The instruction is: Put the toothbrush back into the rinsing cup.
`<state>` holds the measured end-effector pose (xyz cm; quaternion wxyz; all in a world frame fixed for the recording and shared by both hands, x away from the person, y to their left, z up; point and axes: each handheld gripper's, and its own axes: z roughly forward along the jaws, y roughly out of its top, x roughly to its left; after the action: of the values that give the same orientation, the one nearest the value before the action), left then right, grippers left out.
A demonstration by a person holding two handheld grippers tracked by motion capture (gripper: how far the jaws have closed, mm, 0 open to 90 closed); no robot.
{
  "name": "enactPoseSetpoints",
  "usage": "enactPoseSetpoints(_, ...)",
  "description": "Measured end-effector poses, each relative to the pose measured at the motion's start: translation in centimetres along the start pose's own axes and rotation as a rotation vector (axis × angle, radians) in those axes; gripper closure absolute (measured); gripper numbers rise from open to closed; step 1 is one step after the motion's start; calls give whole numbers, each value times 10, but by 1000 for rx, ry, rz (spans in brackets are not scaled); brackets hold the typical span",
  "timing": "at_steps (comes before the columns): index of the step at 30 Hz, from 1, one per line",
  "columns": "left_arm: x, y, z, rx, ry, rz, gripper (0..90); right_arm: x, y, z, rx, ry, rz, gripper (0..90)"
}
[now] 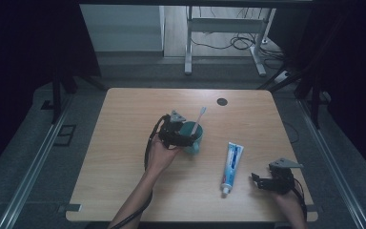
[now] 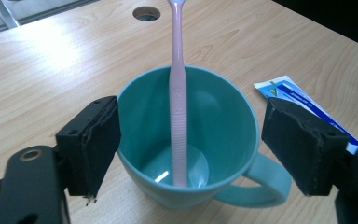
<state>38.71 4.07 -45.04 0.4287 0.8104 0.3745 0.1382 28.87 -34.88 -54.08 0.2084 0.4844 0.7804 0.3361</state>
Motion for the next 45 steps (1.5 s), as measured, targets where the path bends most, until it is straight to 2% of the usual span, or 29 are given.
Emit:
enactPoseSetpoints(19,-1,-16,-20,5,-16,-17,145,0,0,0,0,1,0,138)
enactPoseSetpoints(30,-2,-24,-33,0,-9,-3,139,0,0,0,-1,0,-3,138)
enactPoseSetpoints(38,-2,-32,-41,-11,-5,-10,123,0,0,0,-2,0,-4,138)
enactPoseSetpoints(45,-3,-40,-45,1,5,8,95,0,0,0,-1,1,-2,138)
